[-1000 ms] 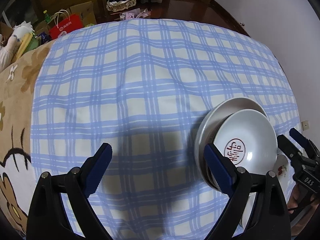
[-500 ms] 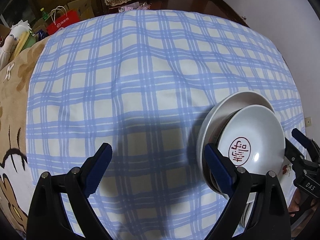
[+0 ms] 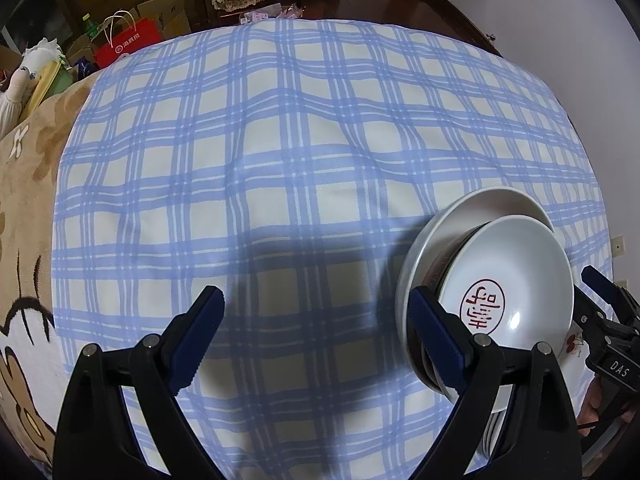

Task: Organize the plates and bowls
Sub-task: 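Grasp the rim of the nested bowl stack with both tools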

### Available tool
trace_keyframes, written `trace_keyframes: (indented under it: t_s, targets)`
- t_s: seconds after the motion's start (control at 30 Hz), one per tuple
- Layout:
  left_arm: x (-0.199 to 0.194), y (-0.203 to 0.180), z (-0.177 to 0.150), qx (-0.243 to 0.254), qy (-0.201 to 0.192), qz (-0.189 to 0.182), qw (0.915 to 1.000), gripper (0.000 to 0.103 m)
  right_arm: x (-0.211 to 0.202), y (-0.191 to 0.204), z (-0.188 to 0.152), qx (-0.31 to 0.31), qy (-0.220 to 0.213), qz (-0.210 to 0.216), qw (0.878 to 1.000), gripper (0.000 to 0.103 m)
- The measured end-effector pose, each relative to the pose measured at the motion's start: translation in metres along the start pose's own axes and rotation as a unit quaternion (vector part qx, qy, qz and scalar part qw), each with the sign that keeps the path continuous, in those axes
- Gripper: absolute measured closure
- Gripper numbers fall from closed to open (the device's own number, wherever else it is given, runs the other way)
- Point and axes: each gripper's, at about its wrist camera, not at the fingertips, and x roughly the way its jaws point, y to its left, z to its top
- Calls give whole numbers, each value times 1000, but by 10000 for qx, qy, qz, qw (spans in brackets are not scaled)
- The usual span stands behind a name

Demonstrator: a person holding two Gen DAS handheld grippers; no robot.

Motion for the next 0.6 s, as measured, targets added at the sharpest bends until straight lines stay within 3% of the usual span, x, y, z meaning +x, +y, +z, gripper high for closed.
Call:
trace_keyframes:
  t_s: [0.2, 0.37, 0.5, 0.6]
  targets:
    - [2, 1, 1, 26, -1, 22, 10000, 11, -1, 2, -1, 114, 22, -132, 9998, 0]
    - [5, 5, 3, 1, 15, -17, 10000, 11, 2, -1, -3, 297, 72, 14, 9995, 1]
    - [8, 8, 4, 5, 12, -71, 10000, 11, 6, -1, -6, 337, 196, 428, 9983, 29]
    - [6, 2, 3, 24, -13, -213, 9998, 21, 4, 6, -7, 275, 143, 381, 9988, 40]
